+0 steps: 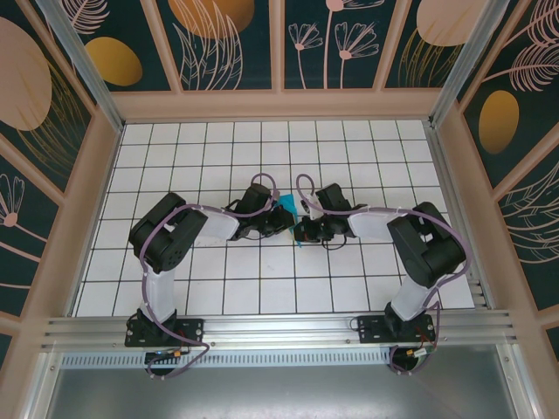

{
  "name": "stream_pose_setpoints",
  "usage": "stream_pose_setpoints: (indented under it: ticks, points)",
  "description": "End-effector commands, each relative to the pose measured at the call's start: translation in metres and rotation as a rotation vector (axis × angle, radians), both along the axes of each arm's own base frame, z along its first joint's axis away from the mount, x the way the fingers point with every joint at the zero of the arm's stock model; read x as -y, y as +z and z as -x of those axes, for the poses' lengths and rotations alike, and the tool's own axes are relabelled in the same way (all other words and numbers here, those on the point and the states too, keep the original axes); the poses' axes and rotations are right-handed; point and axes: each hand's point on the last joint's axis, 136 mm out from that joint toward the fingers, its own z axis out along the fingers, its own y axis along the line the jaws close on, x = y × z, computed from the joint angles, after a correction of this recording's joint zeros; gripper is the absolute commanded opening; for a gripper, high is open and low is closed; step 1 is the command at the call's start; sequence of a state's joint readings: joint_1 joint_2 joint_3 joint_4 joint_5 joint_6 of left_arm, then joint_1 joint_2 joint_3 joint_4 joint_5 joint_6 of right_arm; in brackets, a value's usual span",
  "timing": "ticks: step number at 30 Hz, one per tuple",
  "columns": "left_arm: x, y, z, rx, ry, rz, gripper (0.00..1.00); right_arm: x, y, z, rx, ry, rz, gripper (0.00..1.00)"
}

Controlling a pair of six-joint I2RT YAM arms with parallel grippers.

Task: Fold a paper plane with a square sheet of paper (pick it up from the middle)
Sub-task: Fold the wing for the fifth time at the center of the table.

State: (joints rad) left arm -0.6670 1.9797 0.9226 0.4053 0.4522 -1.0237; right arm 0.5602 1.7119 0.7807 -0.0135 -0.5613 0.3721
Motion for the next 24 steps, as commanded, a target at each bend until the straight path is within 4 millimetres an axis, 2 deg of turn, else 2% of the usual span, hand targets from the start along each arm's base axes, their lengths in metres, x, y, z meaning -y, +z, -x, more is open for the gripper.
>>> stream_pose_setpoints:
  ticks: [1,12,24]
  points:
    - [-0.025,-0.050,0.009,-0.096,0.058,-0.162,0.14,0.006,-0.013,0.001,-0.012,0.002,0.065,0.08]
    - [-0.028,-0.053,0.009,-0.095,0.068,-0.184,0.14,0.009,-0.021,0.021,-0.065,0.028,0.040,0.08]
    - [-0.030,-0.050,0.011,-0.090,0.072,-0.173,0.14,0.014,-0.017,0.042,-0.086,0.061,0.010,0.09]
